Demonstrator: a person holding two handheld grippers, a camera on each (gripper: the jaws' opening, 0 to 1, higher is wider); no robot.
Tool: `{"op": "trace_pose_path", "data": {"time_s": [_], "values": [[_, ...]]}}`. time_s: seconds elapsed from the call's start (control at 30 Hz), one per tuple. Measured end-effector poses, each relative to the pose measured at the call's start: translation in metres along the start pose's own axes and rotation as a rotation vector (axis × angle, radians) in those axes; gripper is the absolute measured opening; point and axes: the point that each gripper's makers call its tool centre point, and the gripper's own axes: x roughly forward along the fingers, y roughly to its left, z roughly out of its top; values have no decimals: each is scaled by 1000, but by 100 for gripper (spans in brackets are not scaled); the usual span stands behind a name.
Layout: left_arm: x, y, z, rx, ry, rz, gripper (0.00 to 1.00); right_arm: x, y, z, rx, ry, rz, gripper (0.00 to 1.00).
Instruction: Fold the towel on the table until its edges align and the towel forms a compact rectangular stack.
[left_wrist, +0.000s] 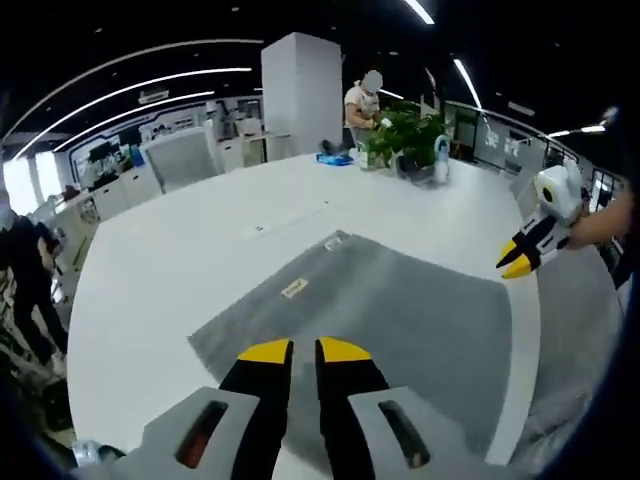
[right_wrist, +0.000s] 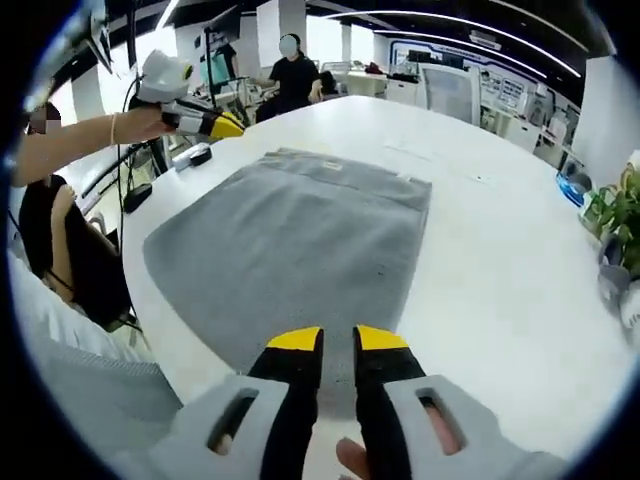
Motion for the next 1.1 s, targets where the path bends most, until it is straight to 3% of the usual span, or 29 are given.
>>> {"op": "trace_pose_path", "data": {"time_s": [0.07, 0.2, 0.47, 0.7, 0.87, 1.1], "values": [[-14, -15, -3, -4, -20, -14, 16, -2, 2, -1, -35, 7, 23, 14], [-36, -45, -13, -92, -46, -51, 19, -4, 7, -5, -96, 26, 60, 17], [-57, -88, -49, -68, -36, -86, 28, 6, 18, -24, -182, 89, 98, 20], [-64, -112, -92, -129, 1, -114, 32, 15, 25, -45, -208, 160, 136, 22], [-66, -123, -117, -143, 42, -111, 32, 21, 22, -50, -217, 183, 135, 22], [-64, -127, -131, -167, 81, -127, 30, 24, 20, -62, -228, 233, 144, 22]]}}
